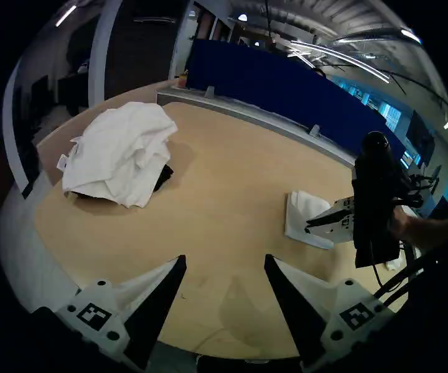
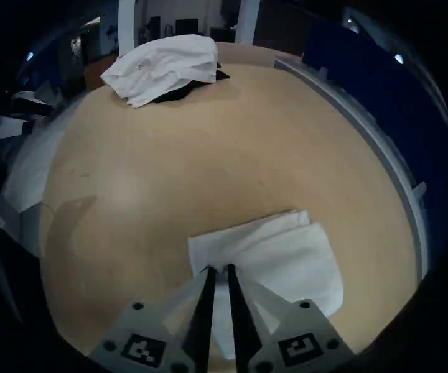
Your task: Fold towel
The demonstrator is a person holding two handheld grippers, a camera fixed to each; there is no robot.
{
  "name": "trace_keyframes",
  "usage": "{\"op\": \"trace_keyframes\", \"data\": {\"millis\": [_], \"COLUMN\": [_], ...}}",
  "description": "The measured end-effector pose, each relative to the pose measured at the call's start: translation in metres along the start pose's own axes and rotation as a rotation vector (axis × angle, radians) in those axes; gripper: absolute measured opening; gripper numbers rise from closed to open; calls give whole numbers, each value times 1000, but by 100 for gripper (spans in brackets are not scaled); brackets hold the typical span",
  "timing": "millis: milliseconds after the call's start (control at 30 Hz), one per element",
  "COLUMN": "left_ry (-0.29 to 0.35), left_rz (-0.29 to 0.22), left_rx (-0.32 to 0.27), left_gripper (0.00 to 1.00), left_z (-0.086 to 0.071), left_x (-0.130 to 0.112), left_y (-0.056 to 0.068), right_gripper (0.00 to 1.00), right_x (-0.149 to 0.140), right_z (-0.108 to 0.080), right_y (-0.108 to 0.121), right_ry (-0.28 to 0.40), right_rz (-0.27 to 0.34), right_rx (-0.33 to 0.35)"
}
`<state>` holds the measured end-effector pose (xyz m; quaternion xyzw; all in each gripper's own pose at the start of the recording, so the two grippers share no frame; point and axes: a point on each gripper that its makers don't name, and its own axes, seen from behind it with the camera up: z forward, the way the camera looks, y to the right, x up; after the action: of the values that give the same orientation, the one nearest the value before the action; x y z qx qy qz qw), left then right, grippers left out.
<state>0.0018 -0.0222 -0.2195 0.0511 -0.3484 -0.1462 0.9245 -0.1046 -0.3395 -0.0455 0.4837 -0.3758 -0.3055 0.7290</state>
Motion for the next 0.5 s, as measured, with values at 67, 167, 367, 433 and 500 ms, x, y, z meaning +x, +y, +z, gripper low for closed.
{"op": "trace_keyframes", "data": {"millis": [67,167,367,433,500], "left_ry": [-1,1,3,3,4], "left_rz": [3,5,8,11,13], "left_rx": [-2,-5,-10,-12,-12], "left_gripper": [93,93,93,93,93], "left_z": [1,2,1,1,1], "left_x": [1,2,3,4,4], "left_y": [0,2,5,6,7], "right_gripper": [40,54,66,67,67], "right_x": [0,0,3,2,1], "right_z": [-3,-8,-19,-23,-26], "right_y": [3,4,8,9,9], "right_ry": [4,18,49,55,58], "right_rz": [6,22,68,75,80], "right_rx": [-9,-9,-26,-28,-32]}}
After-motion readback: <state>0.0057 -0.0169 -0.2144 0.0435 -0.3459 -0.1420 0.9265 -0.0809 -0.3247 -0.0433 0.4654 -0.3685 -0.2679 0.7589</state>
